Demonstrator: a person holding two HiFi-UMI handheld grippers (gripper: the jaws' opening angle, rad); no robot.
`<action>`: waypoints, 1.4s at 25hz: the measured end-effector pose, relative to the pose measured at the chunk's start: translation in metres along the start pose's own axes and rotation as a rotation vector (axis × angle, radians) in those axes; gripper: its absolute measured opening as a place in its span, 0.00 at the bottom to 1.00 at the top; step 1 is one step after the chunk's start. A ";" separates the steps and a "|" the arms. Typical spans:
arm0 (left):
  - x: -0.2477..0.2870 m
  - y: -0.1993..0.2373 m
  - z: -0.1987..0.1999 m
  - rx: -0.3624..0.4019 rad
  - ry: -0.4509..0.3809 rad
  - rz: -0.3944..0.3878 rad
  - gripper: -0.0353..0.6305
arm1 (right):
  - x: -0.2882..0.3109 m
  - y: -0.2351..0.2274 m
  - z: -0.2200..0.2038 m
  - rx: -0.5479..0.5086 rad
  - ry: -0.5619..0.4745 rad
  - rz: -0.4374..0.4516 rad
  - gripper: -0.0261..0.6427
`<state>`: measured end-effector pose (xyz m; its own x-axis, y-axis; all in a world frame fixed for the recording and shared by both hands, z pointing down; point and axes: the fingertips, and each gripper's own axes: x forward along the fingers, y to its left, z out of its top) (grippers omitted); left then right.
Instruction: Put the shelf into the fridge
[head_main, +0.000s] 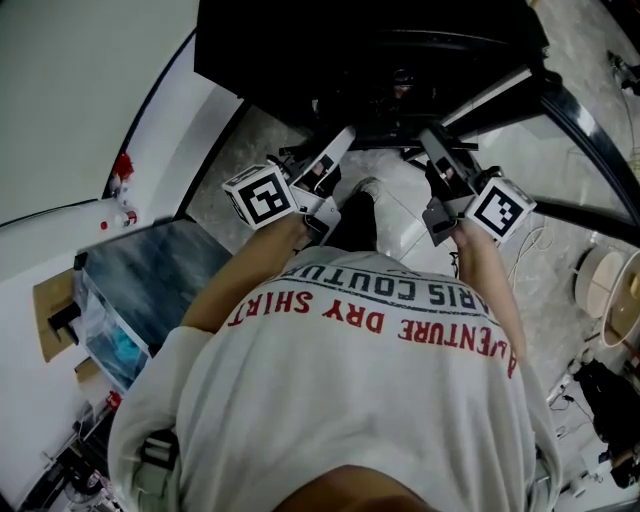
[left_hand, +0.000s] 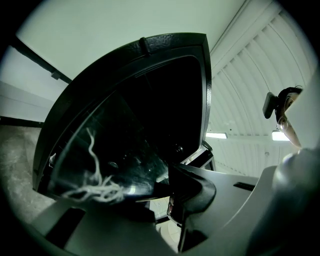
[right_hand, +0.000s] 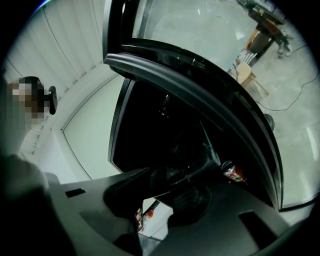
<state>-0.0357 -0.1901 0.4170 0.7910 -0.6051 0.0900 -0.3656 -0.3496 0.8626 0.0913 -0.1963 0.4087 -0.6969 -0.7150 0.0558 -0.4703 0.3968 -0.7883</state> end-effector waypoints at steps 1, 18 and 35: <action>0.000 0.000 0.000 0.001 -0.003 0.000 0.20 | 0.001 0.000 0.000 -0.001 0.000 0.000 0.21; 0.008 -0.005 0.006 0.133 0.028 -0.023 0.34 | 0.012 -0.003 0.008 -0.004 -0.015 -0.022 0.20; 0.028 -0.019 -0.039 0.351 0.127 -0.027 0.28 | 0.009 -0.011 0.002 0.015 -0.007 -0.048 0.20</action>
<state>0.0123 -0.1724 0.4223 0.8490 -0.5067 0.1498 -0.4726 -0.6015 0.6441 0.0912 -0.2083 0.4171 -0.6698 -0.7371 0.0896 -0.4949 0.3531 -0.7940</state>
